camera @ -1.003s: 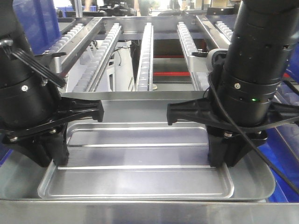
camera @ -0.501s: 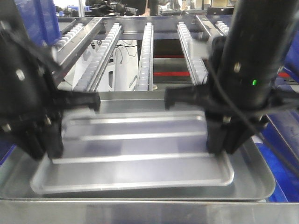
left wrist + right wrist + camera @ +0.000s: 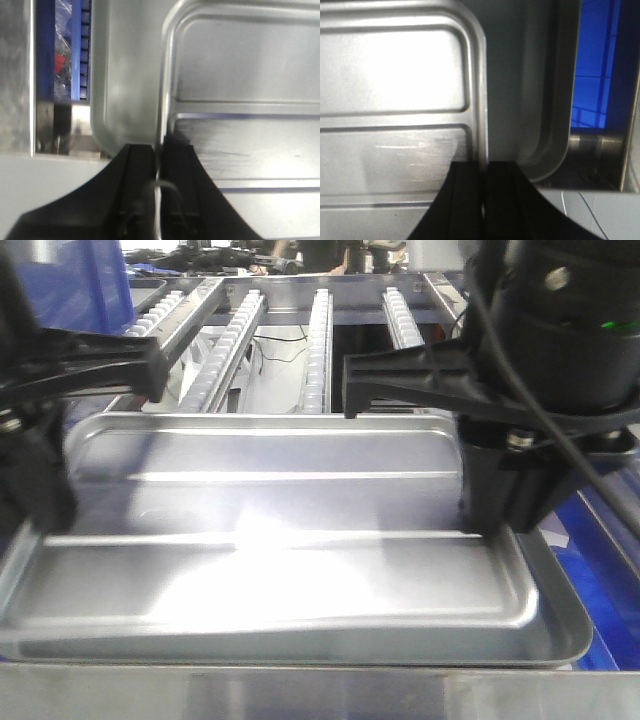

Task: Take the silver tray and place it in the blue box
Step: 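Lift the tray with both grippers and pull it toward the robot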

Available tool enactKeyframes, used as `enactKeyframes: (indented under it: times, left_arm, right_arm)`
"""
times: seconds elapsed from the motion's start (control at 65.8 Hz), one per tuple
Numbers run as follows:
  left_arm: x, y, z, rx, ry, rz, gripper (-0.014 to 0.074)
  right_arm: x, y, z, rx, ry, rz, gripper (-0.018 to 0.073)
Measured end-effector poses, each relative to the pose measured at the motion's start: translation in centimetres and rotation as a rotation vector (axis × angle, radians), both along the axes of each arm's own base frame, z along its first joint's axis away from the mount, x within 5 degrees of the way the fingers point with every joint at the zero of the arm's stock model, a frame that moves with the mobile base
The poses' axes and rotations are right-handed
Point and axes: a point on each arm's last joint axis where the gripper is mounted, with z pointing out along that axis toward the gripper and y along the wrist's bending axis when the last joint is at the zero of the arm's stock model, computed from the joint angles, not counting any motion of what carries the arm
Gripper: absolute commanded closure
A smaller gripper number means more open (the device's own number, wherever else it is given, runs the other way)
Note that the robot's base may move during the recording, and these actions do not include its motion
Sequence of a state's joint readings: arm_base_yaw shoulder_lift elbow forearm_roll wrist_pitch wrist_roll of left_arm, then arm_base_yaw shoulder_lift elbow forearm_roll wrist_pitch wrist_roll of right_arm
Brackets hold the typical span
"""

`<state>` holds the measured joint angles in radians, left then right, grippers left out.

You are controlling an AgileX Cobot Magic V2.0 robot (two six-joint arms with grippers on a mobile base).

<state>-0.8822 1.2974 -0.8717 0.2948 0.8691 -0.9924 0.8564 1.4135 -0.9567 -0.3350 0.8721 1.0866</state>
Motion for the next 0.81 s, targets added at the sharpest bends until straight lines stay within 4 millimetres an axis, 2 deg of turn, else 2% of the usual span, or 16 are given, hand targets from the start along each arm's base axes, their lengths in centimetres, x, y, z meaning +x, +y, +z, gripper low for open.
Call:
enactKeyframes:
  times: [0.137,0.304,0.805]
  left_arm:
    - [-2.2,0.3,-0.4,-0.016,0.01,0.002,0.061]
    - [-3.9,0.5,-0.6,-0.002,0.028,-0.005,0.061]
    - [-4.2,0.4,-0.4,0.008,0.003,-0.012,0.061]
  right_arm:
    - [-2.1,0.1,0.0,0.008,-0.005,0.003,0.0489]
    - [-4.3,0.4,-0.4,0.009,0.0,0.024,0.0489]
    - [-4.5,0.5,-0.6,0.006,-0.013,0.011,0.0489]
